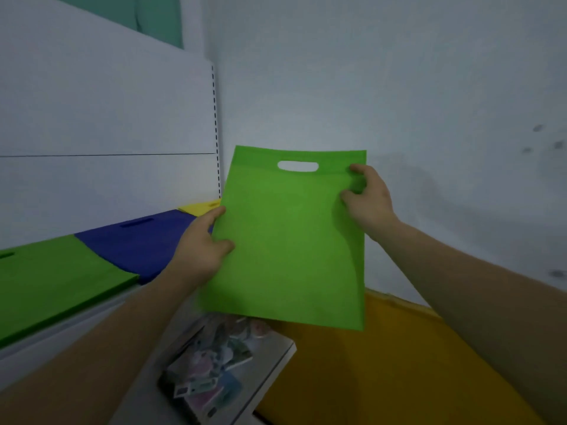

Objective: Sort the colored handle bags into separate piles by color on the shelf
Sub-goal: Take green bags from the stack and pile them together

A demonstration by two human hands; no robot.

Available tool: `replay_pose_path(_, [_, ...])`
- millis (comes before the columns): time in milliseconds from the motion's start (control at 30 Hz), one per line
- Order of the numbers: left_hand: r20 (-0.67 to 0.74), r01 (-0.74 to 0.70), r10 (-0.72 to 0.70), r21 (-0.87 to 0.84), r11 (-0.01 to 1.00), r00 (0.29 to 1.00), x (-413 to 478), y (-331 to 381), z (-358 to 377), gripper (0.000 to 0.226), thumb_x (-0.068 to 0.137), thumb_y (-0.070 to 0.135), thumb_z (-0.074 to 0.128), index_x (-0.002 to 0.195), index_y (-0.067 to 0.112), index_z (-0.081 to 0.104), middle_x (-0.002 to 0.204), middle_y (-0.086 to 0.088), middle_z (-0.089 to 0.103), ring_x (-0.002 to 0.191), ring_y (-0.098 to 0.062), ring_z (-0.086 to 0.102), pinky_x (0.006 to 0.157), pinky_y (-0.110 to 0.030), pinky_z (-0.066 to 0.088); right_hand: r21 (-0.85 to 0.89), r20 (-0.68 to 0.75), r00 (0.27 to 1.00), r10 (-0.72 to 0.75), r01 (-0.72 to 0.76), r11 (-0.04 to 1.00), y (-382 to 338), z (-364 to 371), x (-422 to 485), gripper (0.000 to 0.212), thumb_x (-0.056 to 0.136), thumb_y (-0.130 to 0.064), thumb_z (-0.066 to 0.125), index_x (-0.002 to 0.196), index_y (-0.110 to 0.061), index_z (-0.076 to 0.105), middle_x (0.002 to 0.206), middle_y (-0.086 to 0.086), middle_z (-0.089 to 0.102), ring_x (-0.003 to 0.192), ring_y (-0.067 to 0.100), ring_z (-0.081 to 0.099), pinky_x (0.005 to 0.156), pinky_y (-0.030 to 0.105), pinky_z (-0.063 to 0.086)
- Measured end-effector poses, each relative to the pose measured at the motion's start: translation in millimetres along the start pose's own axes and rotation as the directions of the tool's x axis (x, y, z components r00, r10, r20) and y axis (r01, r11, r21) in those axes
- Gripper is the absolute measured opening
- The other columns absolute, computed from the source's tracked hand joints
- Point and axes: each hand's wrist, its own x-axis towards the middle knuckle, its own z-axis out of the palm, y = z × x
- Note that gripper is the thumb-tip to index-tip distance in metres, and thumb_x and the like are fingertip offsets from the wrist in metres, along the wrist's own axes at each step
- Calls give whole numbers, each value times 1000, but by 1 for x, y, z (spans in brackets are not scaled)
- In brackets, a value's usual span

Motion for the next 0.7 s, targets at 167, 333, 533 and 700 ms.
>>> replay_pose_path(167, [-179,60,-47,66,996,983,21,-4,-7,66,82,0,64,140,22,43,134,-6,51,108,-27,58,94,-36,47,201,101,995,-20,-1,980,8,49,48,46,85,-7,61,126,-26,53,113,0,54,88,18,58,80,29,51])
replay_pose_path(333, [-382,151,-90,132,980,920,12,-9,-38,64,81,-1,66,138,19,46,133,-4,52,104,-17,54,90,-27,43,334,331,939,-94,-23,942,-8,115,60,48,82,-7,66,125,-24,54,107,3,57,87,19,60,78,30,52])
replay_pose_path(533, [-524,261,-126,192,946,842,-25,-16,-103,62,82,-3,64,138,16,46,126,-3,52,90,-18,56,83,-27,44,443,450,863,-230,8,896,-55,200,27,48,82,-2,60,125,-24,55,111,3,58,89,22,62,77,32,54])
replay_pose_path(700, [-618,396,-212,177,901,757,-59,-22,-170,63,82,-1,65,138,20,46,122,-14,60,90,-28,63,87,-39,51,481,506,794,-336,63,875,-111,257,-6,46,85,-3,57,127,-22,54,114,1,57,91,18,60,77,27,50])
